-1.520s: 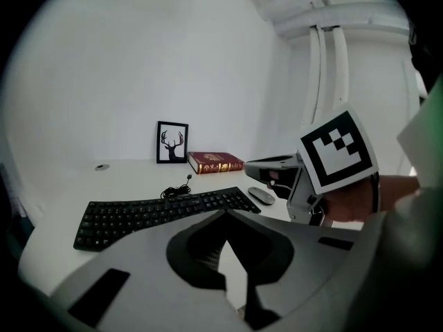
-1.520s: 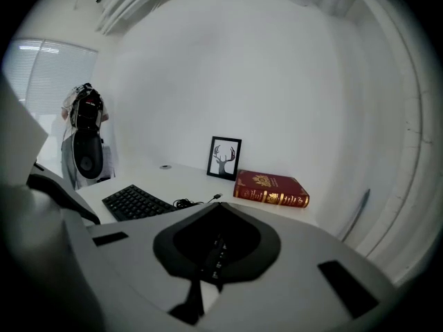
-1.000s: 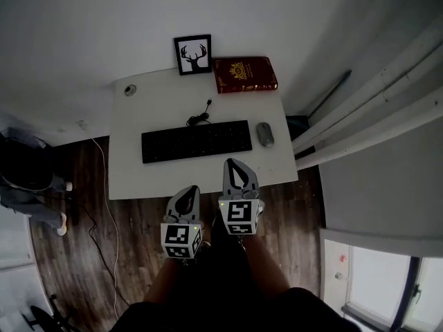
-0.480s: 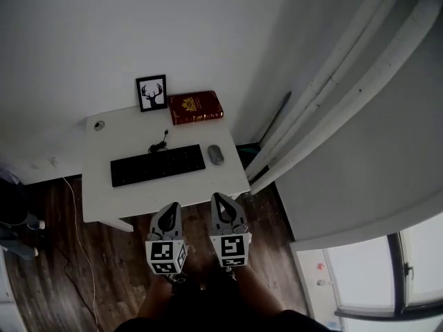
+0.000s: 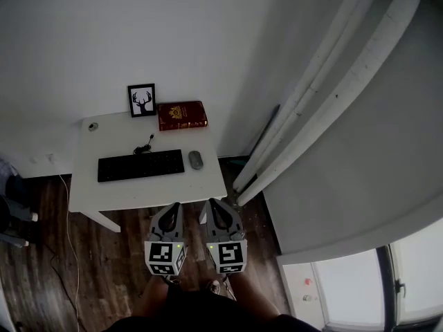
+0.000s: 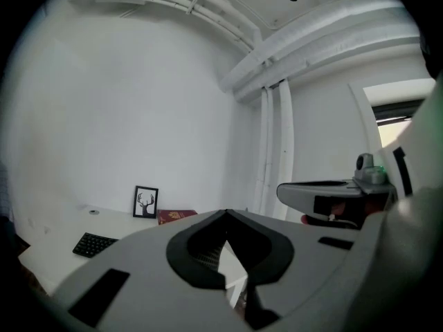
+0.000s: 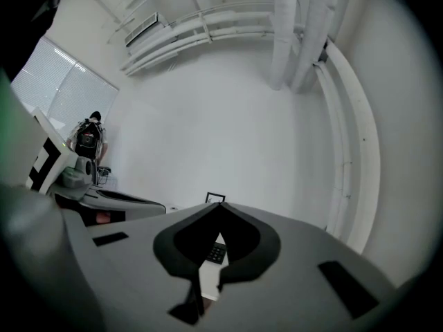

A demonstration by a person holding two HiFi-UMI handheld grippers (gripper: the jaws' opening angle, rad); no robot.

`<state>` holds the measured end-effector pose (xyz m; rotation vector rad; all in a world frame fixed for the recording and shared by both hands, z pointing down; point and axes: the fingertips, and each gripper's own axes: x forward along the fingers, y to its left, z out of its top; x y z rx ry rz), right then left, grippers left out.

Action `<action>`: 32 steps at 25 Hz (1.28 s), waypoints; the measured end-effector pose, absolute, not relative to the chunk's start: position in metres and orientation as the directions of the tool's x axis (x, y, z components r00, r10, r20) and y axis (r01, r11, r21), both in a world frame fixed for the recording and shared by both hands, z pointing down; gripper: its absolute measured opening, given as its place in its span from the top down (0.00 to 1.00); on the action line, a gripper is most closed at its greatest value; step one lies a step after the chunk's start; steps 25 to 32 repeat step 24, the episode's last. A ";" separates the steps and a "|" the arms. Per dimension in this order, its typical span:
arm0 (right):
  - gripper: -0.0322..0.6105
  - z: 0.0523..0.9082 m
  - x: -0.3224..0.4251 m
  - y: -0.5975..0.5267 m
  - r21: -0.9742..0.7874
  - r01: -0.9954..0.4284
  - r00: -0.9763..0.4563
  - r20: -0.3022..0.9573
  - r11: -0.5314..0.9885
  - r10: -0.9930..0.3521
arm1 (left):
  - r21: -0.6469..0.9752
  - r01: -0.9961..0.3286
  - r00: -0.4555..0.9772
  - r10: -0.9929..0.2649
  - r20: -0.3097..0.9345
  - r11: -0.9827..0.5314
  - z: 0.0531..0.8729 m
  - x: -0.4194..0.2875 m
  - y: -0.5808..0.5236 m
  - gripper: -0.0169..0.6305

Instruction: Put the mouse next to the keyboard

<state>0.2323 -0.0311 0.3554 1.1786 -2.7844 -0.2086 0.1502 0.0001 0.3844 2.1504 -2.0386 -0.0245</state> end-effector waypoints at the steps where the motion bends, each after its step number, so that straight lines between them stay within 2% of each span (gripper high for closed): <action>1: 0.92 0.353 0.241 -0.031 0.165 -0.706 -0.693 0.041 0.689 -0.720 | 0.133 -0.990 0.060 -0.993 0.099 -0.046 0.379 0.159 0.000 0.97; 14: 0.92 0.343 0.305 -0.008 0.129 -0.689 -0.721 -0.021 0.713 -0.692 | 0.080 -0.996 0.036 -0.996 0.077 -0.030 0.364 0.223 0.018 0.97; 32: 0.92 0.342 0.318 -0.008 0.132 -0.693 -0.717 -0.025 0.709 -0.697 | 0.076 -0.996 0.044 -0.996 0.078 -0.038 0.362 0.236 0.020 0.97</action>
